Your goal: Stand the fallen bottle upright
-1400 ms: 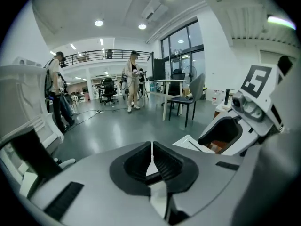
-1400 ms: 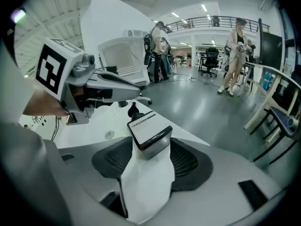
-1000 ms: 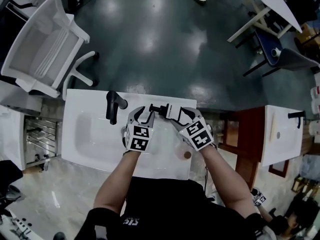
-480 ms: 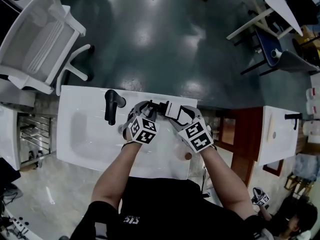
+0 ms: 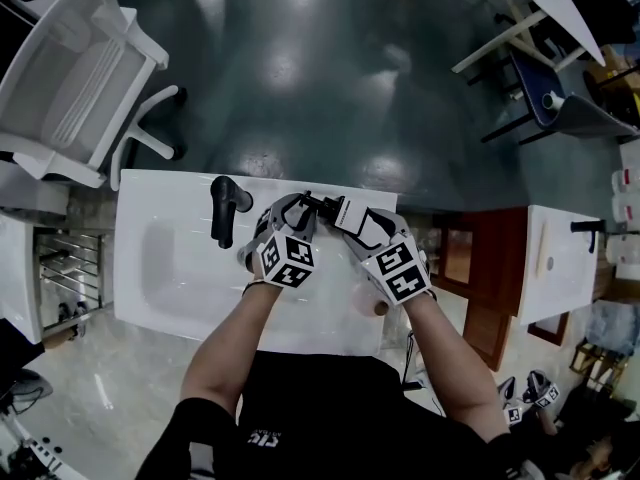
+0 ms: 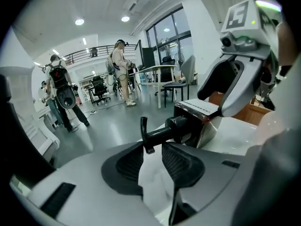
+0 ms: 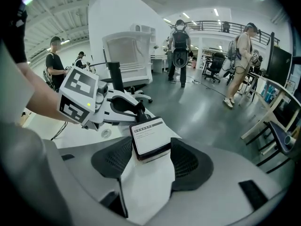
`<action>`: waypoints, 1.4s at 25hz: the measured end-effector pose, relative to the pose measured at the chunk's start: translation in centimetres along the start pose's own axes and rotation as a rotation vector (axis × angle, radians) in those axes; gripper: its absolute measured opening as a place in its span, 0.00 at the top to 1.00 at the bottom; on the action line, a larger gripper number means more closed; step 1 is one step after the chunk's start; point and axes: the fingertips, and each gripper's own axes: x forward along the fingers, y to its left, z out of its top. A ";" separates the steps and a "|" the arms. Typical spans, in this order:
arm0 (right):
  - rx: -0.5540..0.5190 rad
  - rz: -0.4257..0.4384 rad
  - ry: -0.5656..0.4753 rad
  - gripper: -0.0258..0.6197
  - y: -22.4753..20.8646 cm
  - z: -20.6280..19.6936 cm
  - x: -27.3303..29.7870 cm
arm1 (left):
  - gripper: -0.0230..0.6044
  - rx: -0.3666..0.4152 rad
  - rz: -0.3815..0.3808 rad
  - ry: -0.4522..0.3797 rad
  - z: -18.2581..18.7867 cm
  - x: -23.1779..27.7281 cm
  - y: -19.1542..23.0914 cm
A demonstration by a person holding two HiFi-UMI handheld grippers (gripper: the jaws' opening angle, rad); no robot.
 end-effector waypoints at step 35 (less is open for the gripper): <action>0.316 -0.016 -0.159 0.65 -3.2 -7.8 -8.1 | 0.83 -0.066 -0.059 -0.195 12.8 -10.2 -9.2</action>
